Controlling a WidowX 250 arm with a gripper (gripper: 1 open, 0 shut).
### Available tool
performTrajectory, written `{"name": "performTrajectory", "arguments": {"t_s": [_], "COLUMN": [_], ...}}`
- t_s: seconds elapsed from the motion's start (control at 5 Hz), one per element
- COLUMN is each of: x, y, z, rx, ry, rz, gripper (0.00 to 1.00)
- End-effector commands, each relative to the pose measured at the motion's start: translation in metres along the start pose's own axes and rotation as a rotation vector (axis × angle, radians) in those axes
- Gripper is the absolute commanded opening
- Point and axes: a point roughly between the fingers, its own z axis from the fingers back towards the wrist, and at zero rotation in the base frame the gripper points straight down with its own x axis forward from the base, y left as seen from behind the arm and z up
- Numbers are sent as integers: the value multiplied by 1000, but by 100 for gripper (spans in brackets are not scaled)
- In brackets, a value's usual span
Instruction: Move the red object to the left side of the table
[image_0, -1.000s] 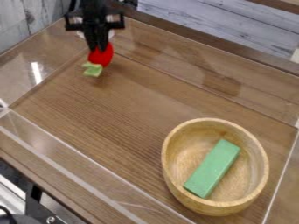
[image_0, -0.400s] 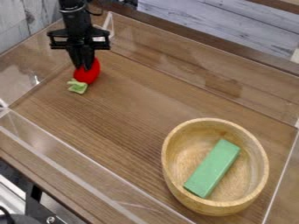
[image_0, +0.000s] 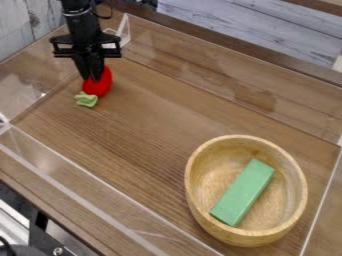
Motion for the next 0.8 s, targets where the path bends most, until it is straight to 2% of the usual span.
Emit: {"name": "performTrajectory", "arguments": {"t_s": [0.0, 0.2, 0.6], "x": [0, -3, 14], "y": [16, 23, 19], "z": [13, 11, -15], "rx": [25, 29, 36], "ry": [-36, -30, -15], "rz": [29, 51, 47], "gripper": [0, 0, 0]}}
